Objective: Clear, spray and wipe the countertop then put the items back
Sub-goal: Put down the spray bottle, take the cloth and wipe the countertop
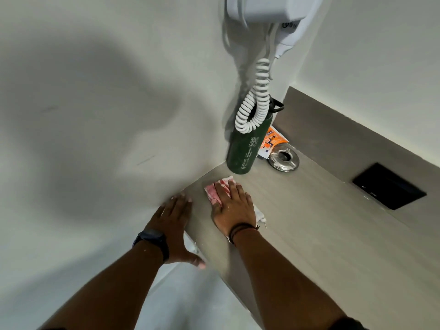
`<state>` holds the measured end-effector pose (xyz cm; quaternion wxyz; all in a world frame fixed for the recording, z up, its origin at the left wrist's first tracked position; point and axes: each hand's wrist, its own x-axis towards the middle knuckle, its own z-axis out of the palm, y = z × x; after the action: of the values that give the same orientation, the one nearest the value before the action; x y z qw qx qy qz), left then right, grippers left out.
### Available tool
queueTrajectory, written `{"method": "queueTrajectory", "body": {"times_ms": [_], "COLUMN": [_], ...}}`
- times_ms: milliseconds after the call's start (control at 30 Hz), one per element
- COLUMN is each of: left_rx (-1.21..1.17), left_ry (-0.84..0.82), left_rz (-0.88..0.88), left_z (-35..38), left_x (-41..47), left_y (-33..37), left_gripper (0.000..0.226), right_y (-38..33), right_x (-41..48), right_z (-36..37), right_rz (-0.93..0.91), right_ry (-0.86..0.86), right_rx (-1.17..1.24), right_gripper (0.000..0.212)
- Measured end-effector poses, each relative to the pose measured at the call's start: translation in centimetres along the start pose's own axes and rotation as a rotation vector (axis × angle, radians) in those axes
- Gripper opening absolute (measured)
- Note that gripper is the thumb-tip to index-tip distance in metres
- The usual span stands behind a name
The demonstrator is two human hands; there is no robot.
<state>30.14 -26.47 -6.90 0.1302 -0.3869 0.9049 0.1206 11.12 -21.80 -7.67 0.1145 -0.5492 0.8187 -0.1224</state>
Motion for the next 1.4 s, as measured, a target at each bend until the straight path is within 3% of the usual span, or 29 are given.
{"method": "queueTrajectory", "body": {"times_ms": [200,433,833,1000,1233,1400], "left_rx": [0.027,0.005,0.046,0.124,0.253,0.277], "left_ry": [0.122,0.055,0.03,-0.073,-0.119,-0.119], "left_rz": [0.004,-0.03,-0.032,0.052,0.07,0.03], "left_z": [0.1,-0.7,-1.2,-1.6,-2.1,-1.7], "left_x": [0.1,0.6,0.5,0.3,0.6,0.6], "left_y": [0.6,1.2,1.9,0.4,-1.1,-0.4], "left_gripper": [0.138,0.14,0.153,0.153,0.141,0.141], "right_y": [-1.1,0.0,6.0,3.1,-5.9,-4.4], "right_x": [2.1,0.5,-7.3,-8.3,-9.5,-11.0], "right_z": [0.3,0.1,-1.7,-0.7,2.4,2.2], "right_rz": [-0.078,-0.08,0.135,0.183,0.048,0.048], "right_ry": [-0.024,0.0,0.092,0.089,0.042,0.032], "right_rx": [-0.026,-0.011,-0.003,0.008,0.041,0.071], "right_gripper": [0.059,0.058,0.057,0.058,0.058,0.058]}}
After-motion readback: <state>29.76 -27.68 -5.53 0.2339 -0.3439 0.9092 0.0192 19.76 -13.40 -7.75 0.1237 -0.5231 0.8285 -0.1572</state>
